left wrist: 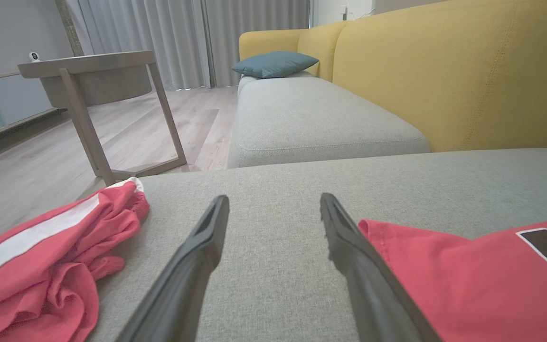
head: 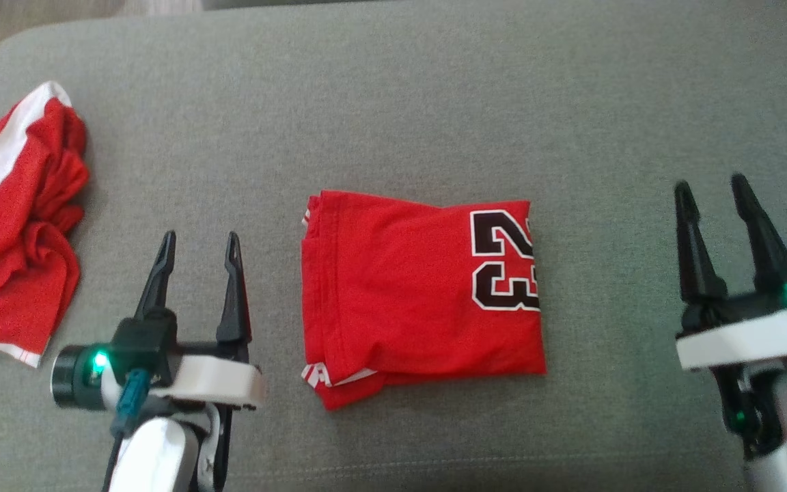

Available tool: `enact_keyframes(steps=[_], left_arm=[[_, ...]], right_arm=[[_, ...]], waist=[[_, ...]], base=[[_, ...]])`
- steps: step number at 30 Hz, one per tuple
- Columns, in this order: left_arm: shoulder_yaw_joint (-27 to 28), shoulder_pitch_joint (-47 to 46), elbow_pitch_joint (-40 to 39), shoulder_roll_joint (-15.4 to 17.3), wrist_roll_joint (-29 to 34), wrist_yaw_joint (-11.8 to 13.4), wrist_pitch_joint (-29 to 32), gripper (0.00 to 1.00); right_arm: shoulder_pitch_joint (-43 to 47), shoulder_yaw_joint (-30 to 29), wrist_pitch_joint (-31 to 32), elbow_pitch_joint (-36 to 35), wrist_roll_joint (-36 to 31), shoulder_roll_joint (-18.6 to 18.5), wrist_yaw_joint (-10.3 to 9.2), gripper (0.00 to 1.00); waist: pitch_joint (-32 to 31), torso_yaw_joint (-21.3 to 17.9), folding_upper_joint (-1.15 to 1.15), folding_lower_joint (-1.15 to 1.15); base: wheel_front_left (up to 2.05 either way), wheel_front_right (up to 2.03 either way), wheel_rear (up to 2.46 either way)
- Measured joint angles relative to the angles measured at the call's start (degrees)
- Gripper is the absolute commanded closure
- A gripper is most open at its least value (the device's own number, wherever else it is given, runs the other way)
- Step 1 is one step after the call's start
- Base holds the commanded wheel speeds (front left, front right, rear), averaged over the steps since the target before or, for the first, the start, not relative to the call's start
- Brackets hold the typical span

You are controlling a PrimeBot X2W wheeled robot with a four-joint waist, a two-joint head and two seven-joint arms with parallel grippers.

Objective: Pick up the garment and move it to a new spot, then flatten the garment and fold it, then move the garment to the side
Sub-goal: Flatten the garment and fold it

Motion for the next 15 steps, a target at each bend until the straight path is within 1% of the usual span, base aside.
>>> enact_keyframes(steps=[6,11,15], left_arm=[[0.2,2.7,-0.1,1.0,-0.5,0.5,0.4,0.00],[0.6,4.9,-0.2,1.6,-0.9,0.7,1.2,0.00],[0.6,6.8,-0.4,2.0,-1.0,0.8,1.6,0.00]], right_arm=[[6.7,-4.1,3.4,-4.5,-3.2,2.4,0.00,0.00],[10.9,-4.8,5.8,-6.8,-4.4,4.2,0.00,0.00],[13.2,-4.8,7.3,-7.9,-5.2,4.7,0.00,0.00]], waist=[[-2.9,-0.9,0.00,0.00],[-5.6,-1.2,0.00,0.00],[-7.5,-1.4,0.00,0.00]], base=[[0.00,0.00,0.00],[0.00,0.00,0.00],[0.00,0.00,0.00]])
